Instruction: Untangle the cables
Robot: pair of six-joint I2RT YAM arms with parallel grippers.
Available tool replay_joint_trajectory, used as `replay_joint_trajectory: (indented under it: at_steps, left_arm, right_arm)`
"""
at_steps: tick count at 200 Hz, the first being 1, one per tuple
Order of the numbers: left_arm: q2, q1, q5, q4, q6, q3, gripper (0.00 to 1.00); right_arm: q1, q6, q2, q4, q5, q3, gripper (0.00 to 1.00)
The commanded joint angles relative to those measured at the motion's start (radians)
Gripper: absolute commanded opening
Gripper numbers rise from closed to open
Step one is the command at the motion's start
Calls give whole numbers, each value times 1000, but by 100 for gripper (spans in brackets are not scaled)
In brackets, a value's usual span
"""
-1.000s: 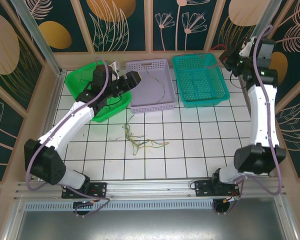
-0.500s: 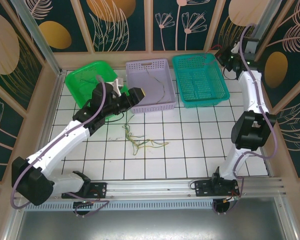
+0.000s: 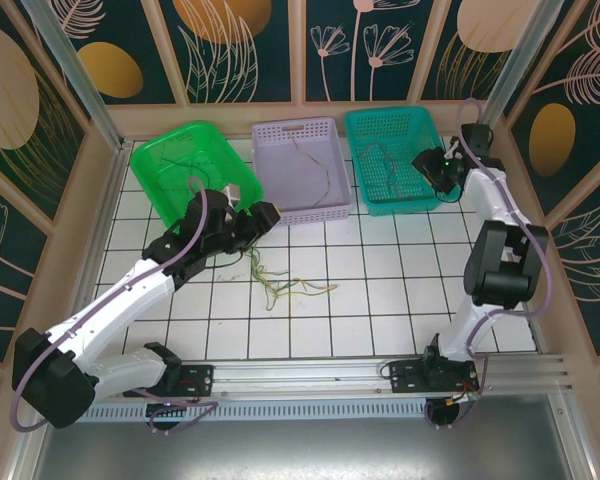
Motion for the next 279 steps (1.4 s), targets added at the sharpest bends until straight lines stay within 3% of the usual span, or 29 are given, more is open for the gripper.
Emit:
replay_joint_trajectory:
  at_steps: [1, 20, 44, 59, 74, 90, 111, 143, 173, 207, 230, 254, 279]
  left_arm:
    - [-20, -5, -80, -180, -43, -18, 68]
    - [-26, -5, -121, -269, -78, -51, 68]
    - [-38, -4, -147, -321, -113, -119, 66]
    - [-52, -5, -138, -286, -126, -184, 59]
    - [-53, -5, -110, -229, -133, -240, 48]
    - [-36, -6, -64, -148, -145, -285, 47]
    - [11, -8, -6, -33, -175, -322, 49]
    - [77, -11, -11, 7, -172, -308, 48]
    - [105, -11, -12, 48, -187, -315, 40]
    - [135, -11, -19, 80, -170, -309, 38]
    - [165, -11, 1, 67, -159, -300, 31]
    - [159, -19, 5, 67, -159, -313, 18]
    - [178, -24, 25, 81, -154, -317, 16]
  right_arm:
    - [38, -44, -192, -60, 83, 33, 48]
    - [113, -29, -317, -78, 161, -31, 44]
    - [306, 50, -498, -40, 225, -226, 38]
    - [459, 130, -598, 2, 238, -386, 30]
    - [618, 202, -654, 25, 254, -519, 29]
    - [771, 268, -674, 42, 265, -623, 34]
    - [887, 388, -652, 40, 254, -699, 35]
    - [934, 666, -650, 181, 206, -807, 35]
    - [934, 869, -630, 346, 174, -883, 37]
    - [940, 889, -560, 369, 175, -835, 37]
    - [949, 891, -534, 357, 180, -817, 37]
    - [951, 899, -531, 357, 188, -827, 37]
    - [950, 893, -527, 372, 186, -839, 37]
